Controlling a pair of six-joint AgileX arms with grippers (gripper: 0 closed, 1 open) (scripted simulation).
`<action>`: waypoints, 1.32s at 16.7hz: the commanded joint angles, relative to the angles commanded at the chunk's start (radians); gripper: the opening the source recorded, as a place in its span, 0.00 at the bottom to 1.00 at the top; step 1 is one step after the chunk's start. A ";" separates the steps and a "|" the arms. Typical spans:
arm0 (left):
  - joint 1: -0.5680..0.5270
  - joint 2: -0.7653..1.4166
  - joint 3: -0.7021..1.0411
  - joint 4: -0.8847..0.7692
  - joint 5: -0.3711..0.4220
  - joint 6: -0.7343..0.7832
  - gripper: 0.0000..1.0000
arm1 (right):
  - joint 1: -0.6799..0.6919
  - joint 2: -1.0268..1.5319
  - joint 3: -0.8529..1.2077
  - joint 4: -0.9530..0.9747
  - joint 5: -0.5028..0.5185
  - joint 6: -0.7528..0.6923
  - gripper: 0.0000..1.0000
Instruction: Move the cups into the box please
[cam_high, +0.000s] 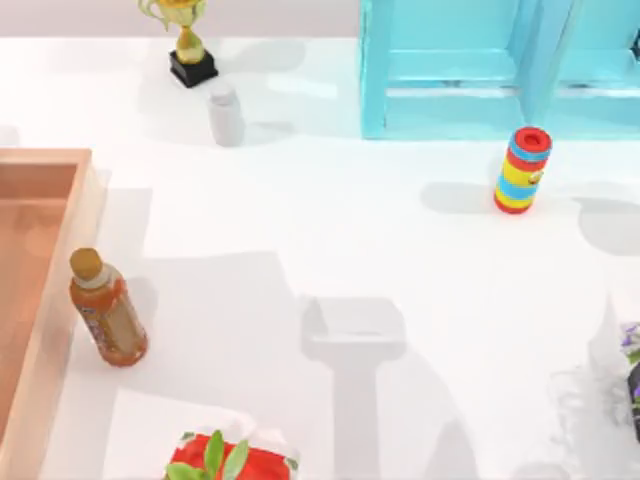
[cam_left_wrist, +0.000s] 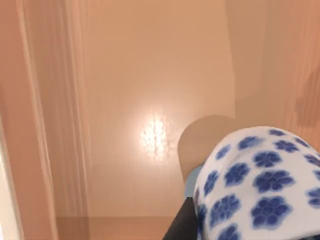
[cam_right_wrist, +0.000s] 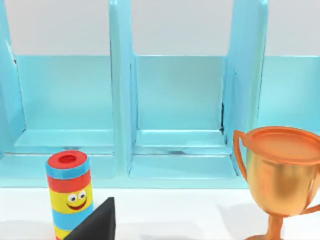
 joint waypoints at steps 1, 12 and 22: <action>0.002 0.000 -0.014 0.014 0.001 -0.001 0.00 | 0.000 0.000 0.000 0.000 0.000 0.000 1.00; 0.007 0.003 -0.248 0.251 0.002 0.004 0.00 | 0.000 0.000 0.000 0.000 0.000 0.000 1.00; 0.007 0.003 -0.248 0.251 0.002 0.004 0.68 | 0.000 0.000 0.000 0.000 0.000 0.000 1.00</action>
